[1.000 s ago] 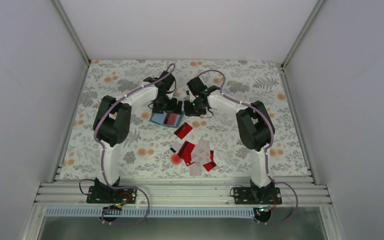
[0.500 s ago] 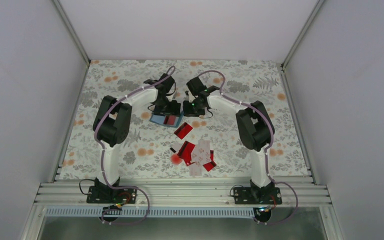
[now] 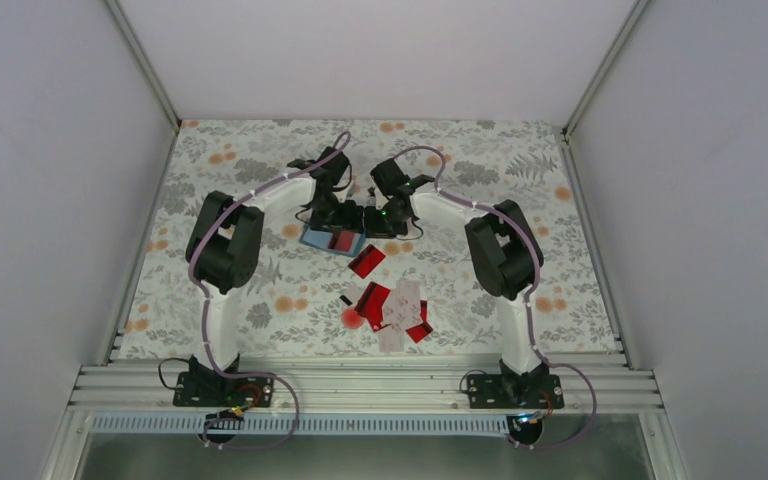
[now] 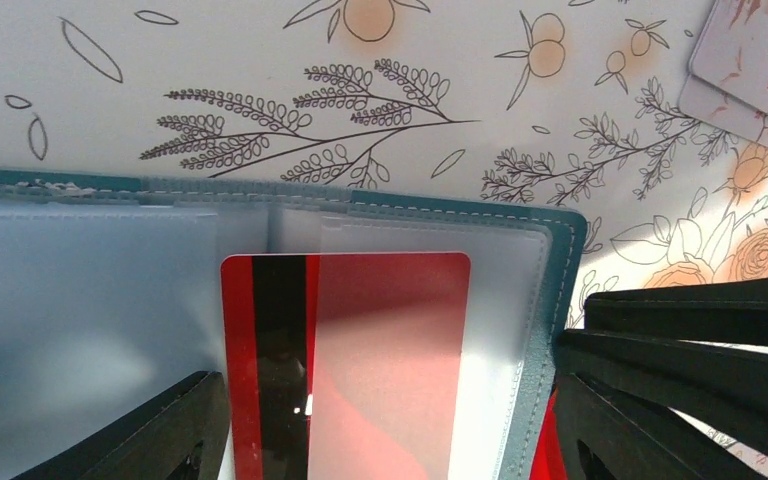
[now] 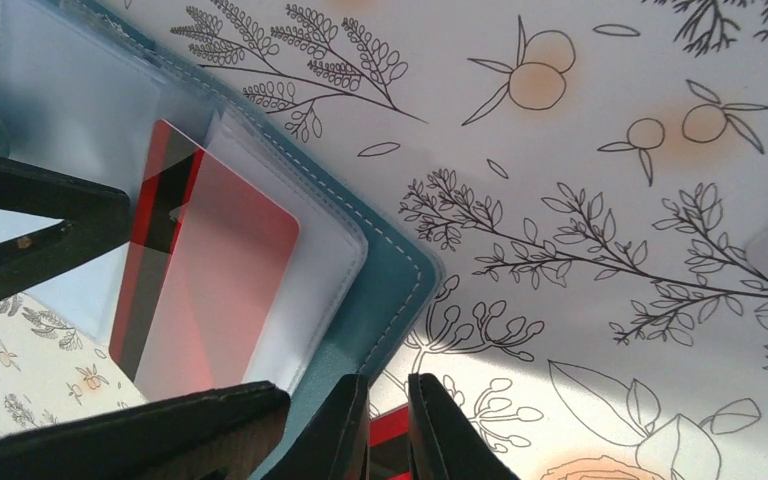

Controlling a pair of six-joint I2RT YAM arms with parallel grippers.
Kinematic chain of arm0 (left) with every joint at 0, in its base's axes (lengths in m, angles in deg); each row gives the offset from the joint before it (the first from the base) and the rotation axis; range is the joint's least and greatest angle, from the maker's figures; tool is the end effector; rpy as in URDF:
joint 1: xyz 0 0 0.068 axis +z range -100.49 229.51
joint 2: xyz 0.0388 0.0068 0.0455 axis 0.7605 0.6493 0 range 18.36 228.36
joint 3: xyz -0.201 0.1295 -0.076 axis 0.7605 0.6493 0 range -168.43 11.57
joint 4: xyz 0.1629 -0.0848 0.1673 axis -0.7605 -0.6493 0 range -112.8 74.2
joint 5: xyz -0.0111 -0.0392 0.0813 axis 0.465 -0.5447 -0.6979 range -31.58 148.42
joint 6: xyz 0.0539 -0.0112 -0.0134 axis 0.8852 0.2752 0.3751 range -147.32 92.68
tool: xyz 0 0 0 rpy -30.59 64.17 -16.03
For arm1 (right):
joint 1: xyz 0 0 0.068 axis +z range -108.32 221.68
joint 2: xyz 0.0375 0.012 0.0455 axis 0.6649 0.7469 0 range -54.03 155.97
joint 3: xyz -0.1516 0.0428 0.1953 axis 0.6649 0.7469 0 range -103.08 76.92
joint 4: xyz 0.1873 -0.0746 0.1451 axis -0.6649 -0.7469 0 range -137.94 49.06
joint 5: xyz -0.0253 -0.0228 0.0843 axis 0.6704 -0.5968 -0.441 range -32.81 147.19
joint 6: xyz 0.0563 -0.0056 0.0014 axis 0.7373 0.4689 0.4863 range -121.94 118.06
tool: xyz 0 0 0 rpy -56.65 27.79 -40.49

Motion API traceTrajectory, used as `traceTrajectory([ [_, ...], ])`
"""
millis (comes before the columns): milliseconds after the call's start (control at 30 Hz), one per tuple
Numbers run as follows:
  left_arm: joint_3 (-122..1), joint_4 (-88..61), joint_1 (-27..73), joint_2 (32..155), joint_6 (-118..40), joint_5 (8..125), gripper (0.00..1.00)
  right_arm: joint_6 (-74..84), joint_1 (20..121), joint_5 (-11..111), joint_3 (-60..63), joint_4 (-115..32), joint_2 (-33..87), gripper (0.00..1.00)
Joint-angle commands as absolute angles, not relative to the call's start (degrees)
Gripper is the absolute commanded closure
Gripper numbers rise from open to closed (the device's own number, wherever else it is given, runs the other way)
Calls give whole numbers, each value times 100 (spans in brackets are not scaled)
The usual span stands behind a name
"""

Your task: Put the credit cards into the card holder

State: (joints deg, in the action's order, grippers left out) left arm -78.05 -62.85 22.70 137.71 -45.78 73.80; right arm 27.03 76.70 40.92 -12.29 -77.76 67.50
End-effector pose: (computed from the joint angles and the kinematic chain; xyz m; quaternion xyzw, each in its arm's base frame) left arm 0.3473 -0.1872 0.1522 0.0870 0.9807 -0.1667 0.0542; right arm 0.3322 0.2464 0.1417 -0.0770 0.9709 0.2130 0.0783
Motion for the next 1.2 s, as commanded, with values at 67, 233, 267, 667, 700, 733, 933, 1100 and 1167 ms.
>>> traceTrajectory([
  [67,-7683,-6052,2245,13757,-4576,7900,18,2746,7745,4019,-1185,-7658,6925,89],
  [233,-7603,-5976,2244,13746,-4624,8069,18,2742,7745,4001,-1184,-7628,6973,89],
  [267,-7597,-5973,2248,13745,-4641,8114,18,2742,7745,3995,-1177,-7626,6981,89],
  [667,-7441,-5576,2259,13583,-4809,8843,18,2712,7745,3998,-1106,-7531,7018,89],
  [700,-7420,-5533,2261,13556,-4810,8897,18,2700,7740,4015,-1101,-7535,7008,89],
  [733,-7417,-5528,2262,13538,-4815,8918,18,2684,7742,4037,-1101,-7543,7000,89],
  [933,-7407,-5493,2303,13257,-4798,8821,18,2622,7670,4147,-994,-7543,6826,89],
  [1100,-7394,-5512,2316,13121,-4845,8706,17,2530,7583,4298,-915,-7644,6651,89],
  [1167,-7399,-5541,2317,13071,-4850,8648,17,2499,7538,4353,-892,-7686,6549,89],
])
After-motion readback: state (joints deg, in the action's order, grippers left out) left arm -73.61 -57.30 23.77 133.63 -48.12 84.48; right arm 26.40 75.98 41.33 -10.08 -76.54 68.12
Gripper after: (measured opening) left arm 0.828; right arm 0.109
